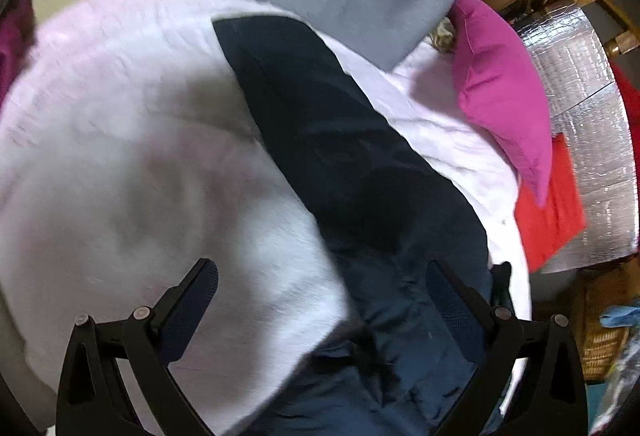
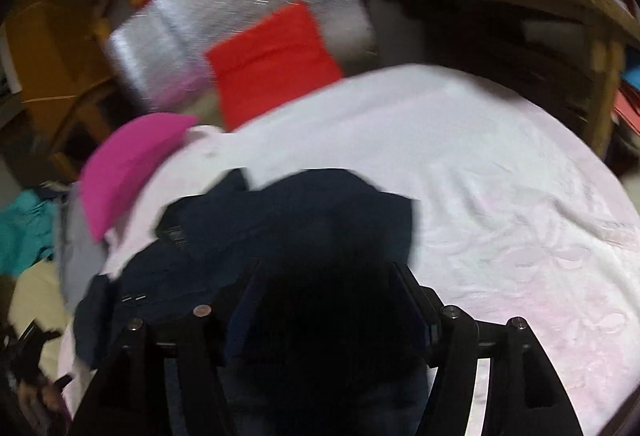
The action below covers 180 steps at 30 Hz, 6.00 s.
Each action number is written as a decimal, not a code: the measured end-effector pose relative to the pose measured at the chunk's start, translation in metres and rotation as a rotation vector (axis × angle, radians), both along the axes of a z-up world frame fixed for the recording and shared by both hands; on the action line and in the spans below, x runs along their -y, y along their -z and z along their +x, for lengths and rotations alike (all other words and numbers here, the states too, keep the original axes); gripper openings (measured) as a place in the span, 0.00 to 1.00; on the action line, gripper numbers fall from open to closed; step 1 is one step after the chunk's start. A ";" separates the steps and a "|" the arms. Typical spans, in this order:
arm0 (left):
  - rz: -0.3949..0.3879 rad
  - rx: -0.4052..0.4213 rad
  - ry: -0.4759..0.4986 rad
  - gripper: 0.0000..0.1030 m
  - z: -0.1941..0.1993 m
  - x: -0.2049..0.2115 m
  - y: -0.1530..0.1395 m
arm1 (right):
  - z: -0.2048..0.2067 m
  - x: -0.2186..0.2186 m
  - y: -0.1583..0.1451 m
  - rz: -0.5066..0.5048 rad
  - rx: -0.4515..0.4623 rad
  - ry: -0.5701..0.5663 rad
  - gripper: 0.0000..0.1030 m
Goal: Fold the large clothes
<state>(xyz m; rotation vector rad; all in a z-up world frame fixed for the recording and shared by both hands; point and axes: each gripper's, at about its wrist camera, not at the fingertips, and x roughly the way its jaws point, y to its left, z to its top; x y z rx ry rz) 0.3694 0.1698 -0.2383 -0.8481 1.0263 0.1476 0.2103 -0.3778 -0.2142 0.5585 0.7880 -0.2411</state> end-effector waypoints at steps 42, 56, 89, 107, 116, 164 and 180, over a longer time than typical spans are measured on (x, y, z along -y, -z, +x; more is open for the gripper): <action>0.044 0.246 0.346 0.22 -0.007 0.139 0.005 | 0.048 -0.045 0.099 0.298 -0.144 -0.243 0.32; -0.236 0.176 0.109 0.79 -0.002 0.026 -0.005 | 0.045 -0.044 0.099 0.307 -0.137 -0.245 0.33; -0.021 0.612 0.626 0.10 0.007 0.198 -0.076 | -0.001 -0.005 0.038 0.219 0.016 -0.166 0.34; -0.108 0.268 0.996 0.74 -0.033 0.211 -0.061 | -0.025 0.010 0.015 0.169 0.022 -0.150 0.64; 0.030 0.233 0.527 0.74 0.010 0.104 -0.051 | 0.017 -0.079 -0.010 -0.034 -0.069 -0.424 0.68; 0.260 -0.024 0.547 0.73 0.029 0.151 -0.006 | 0.031 0.041 0.089 0.616 0.004 0.121 0.14; 0.282 0.044 0.524 0.74 0.032 0.139 -0.020 | -0.009 0.028 0.061 0.393 -0.076 0.080 0.18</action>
